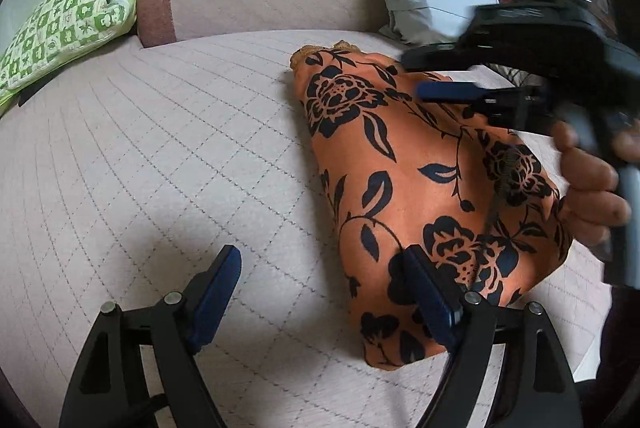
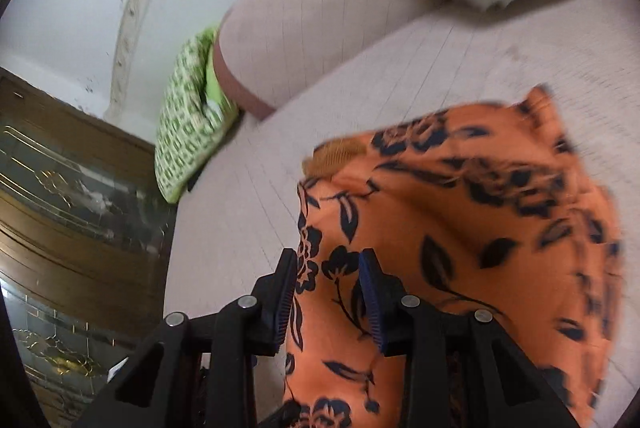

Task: Fold small clothes

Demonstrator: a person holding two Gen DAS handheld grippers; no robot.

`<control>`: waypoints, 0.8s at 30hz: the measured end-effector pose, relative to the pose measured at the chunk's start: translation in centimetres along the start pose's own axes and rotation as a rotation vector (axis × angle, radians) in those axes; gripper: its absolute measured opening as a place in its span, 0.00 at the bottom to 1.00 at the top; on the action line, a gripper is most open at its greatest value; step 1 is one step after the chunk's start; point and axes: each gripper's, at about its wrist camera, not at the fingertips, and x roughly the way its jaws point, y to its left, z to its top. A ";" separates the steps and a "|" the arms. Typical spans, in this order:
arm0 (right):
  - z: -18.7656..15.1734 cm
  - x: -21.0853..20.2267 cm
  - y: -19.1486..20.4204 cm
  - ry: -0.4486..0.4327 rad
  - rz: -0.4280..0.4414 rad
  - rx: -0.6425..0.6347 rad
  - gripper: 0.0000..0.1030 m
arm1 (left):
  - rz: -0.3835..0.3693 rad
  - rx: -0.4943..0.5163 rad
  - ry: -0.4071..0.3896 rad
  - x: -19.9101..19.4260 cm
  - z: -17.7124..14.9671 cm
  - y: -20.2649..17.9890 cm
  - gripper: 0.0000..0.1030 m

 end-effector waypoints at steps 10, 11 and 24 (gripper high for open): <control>2.5 7.1 -1.2 0.066 -0.070 0.088 0.33 | 0.004 0.010 -0.005 -0.4 0.1 0.6 0.82; 2.7 7.4 -1.1 0.057 -0.081 0.087 0.33 | 0.007 0.009 -0.006 -0.4 0.1 0.6 0.82; 1.5 5.6 -0.4 0.005 -0.097 0.088 0.33 | 0.042 0.028 -0.016 -0.2 -0.3 0.1 0.83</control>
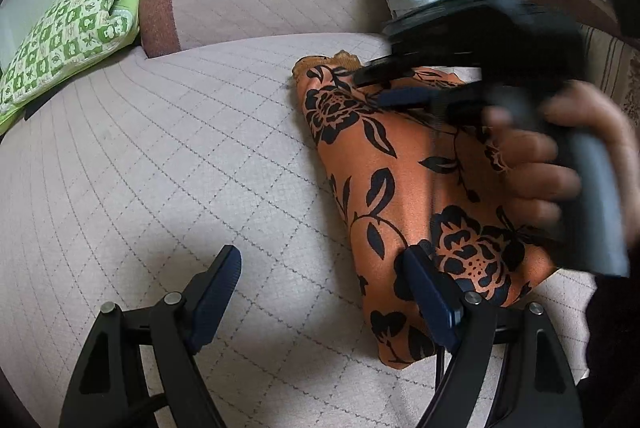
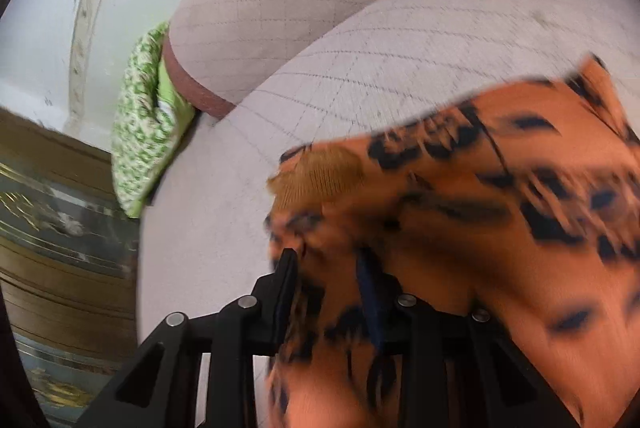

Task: Fold small clothes

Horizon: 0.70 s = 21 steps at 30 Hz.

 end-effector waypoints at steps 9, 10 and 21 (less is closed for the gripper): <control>-6.7 -10.9 -3.2 -0.067 -0.075 0.062 0.33 | 0.024 0.007 -0.011 0.0 -0.3 -0.4 0.84; -7.4 -11.6 -3.7 -0.069 -0.080 0.065 0.33 | 0.025 0.008 -0.011 0.0 -0.3 -0.4 0.84; -11.3 -11.4 -8.3 -0.058 -0.123 0.031 0.29 | 0.041 0.035 -0.012 1.4 -0.8 -0.8 0.93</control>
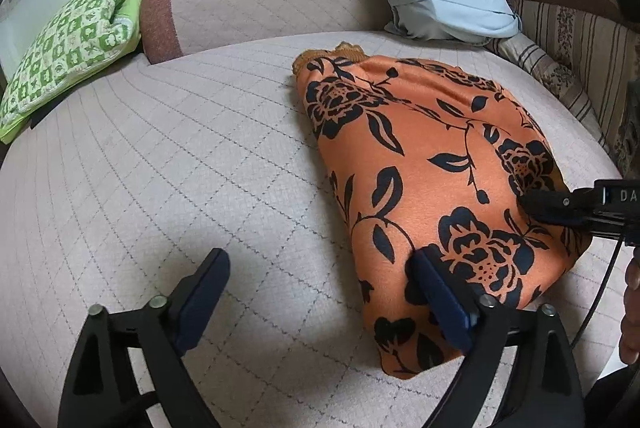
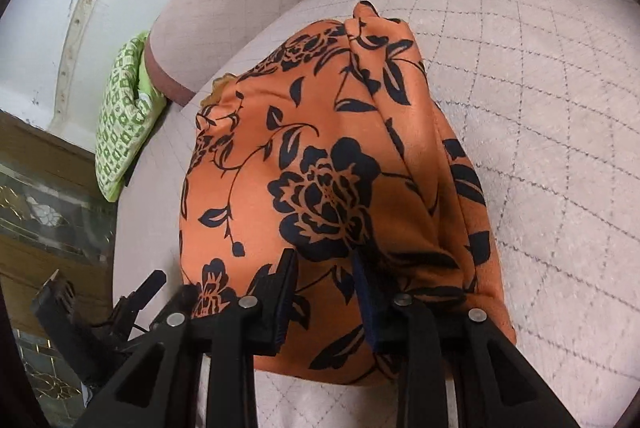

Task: Fold small clothes

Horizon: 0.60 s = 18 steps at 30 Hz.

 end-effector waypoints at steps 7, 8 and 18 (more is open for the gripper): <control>0.6 -0.5 -2.2 0.053 0.108 0.121 0.22 | -0.100 -0.083 0.109 1.8 1.0 1.3 1.00; 1.0 -0.9 -2.3 0.065 0.131 0.149 0.25 | -0.108 -0.094 0.109 1.5 1.3 1.5 1.00; 7.6 -3.0 -0.6 -0.118 0.162 0.136 0.26 | 0.010 -0.104 -0.019 1.1 3.0 1.0 1.00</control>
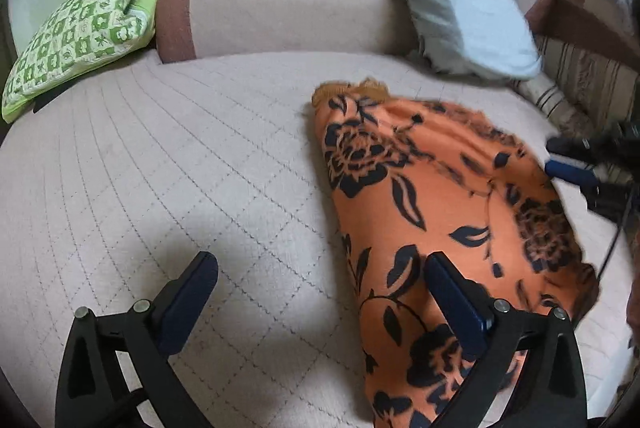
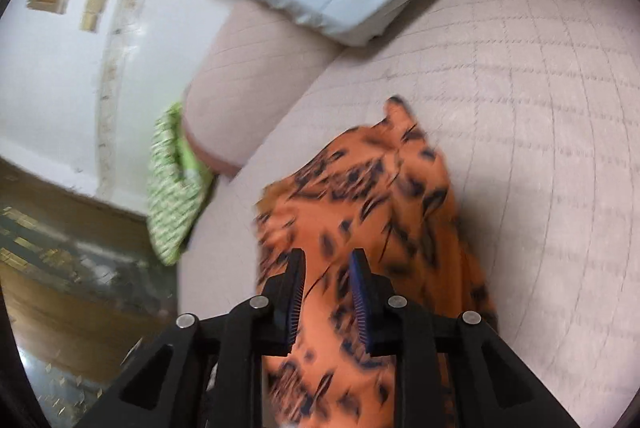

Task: Fold small clothes

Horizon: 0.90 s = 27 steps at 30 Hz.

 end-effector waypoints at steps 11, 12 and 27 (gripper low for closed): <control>2.4 5.5 0.2 0.056 -0.012 0.054 0.27 | -0.069 -0.010 0.075 2.2 -0.2 -0.2 1.00; 2.3 5.7 1.2 0.067 0.028 0.034 0.27 | -0.061 -0.001 0.065 2.2 -0.3 -0.3 1.00; 3.8 20.2 6.8 0.342 0.088 -0.034 0.26 | -0.031 0.141 0.042 1.8 -1.3 -2.1 1.00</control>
